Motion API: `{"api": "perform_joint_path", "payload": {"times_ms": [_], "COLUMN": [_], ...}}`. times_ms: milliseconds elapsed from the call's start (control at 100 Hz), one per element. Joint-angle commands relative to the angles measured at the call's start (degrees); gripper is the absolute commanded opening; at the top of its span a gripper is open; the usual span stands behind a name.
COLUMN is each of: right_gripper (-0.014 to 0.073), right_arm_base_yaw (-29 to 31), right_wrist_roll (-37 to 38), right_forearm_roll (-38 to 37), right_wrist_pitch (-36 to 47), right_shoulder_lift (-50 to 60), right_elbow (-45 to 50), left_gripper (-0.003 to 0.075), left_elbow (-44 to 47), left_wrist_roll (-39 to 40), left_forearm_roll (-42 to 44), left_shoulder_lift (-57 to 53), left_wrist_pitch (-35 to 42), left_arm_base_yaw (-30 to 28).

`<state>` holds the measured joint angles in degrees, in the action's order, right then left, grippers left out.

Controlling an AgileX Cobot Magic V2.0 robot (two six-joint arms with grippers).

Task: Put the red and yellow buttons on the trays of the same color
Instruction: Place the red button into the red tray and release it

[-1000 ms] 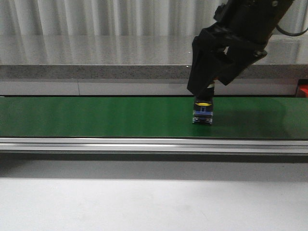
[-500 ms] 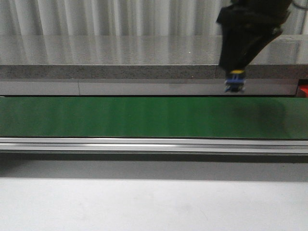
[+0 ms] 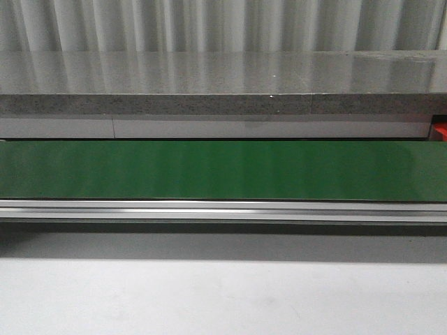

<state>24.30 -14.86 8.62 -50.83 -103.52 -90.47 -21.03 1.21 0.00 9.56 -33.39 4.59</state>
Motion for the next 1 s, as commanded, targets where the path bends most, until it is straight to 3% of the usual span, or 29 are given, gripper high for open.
{"api": "perform_joint_path", "payload": {"times_ms": [0,290,550,640,770,850,990], "right_gripper": [0.0059,0.0059,0.0073,0.0167,0.0430,0.0541,0.0603], "right_arm_base_yaw": [2.37,3.57,3.57,3.57,3.57,3.57,3.57], "right_wrist_roll": [0.47,0.65,5.39,5.39,5.39,5.39,5.39], "right_forearm_roll": [3.72,3.85,3.85,3.85,3.85,3.90,3.90], "right_wrist_pitch": [3.97,7.95,8.27,8.41,8.56,8.68,8.89], "right_shoulder_lift": [0.25,-8.45,-11.81,-11.89,-11.83,-11.16,-8.92], "right_elbow": [-1.87,-2.07,-2.07,-2.07,-2.33,-2.33,-2.38], "left_gripper": [-0.0020,-0.0020,-0.0020,-0.0020,-0.0020,-0.0020,-0.0020], "left_elbow": [-1.62,-1.62,-1.62,-1.62,-1.62,-1.62,-1.62], "left_wrist_roll": [0.62,0.62,0.62,0.62,0.62,0.62,0.62], "left_forearm_roll": [-0.55,-0.55,-0.55,-0.55,-0.55,-0.55,-0.55], "left_shoulder_lift": [0.65,0.65,0.65,0.65,0.65,0.65,0.65], "left_wrist_pitch": [4.56,4.56,4.56,4.56,4.56,4.56,4.56], "left_arm_base_yaw": [0.24,0.24,0.24,0.24,0.24,0.24,0.24]}}
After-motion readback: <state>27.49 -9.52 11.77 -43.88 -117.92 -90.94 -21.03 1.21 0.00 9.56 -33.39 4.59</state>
